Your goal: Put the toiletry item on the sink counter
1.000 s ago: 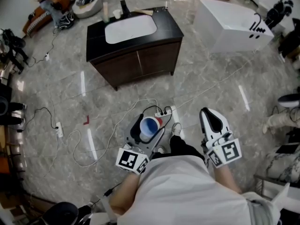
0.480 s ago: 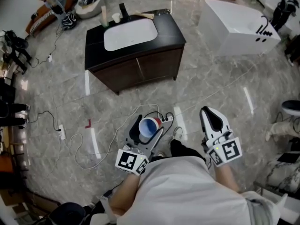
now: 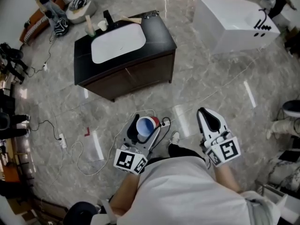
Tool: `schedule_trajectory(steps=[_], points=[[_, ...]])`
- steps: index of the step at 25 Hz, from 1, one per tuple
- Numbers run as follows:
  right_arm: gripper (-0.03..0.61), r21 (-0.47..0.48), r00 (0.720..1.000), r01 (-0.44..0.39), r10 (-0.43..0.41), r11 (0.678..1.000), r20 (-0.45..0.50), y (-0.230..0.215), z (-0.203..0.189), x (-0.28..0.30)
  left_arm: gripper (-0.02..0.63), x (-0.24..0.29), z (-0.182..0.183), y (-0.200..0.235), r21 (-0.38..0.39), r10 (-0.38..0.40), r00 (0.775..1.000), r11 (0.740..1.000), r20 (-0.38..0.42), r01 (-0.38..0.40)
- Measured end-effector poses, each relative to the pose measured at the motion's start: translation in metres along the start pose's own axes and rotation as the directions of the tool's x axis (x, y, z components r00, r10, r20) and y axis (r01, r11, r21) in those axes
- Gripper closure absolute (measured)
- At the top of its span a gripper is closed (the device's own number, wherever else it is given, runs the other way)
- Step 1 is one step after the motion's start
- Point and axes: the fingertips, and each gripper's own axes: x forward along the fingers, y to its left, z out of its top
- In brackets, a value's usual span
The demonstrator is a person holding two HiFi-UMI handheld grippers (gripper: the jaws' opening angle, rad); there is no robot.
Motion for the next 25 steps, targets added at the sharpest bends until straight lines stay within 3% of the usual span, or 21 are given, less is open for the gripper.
schedule_trajectory(steps=[11,25], points=[[0.525,0.024,0.999,-0.022,0.023,0.999,-0.032,-0.077,-0.003,0.033,0.235,0.105,0.013,-0.008,0.002,-0.027,1.0,1.0,-0.01,0.027],[0.525,0.031,0.997,-0.078,0.079,0.996,-0.026,-0.106,-0.002,0.054,0.235,0.121,0.017,-0.001,0.005,0.061,0.998,0.998,0.003,-0.061]])
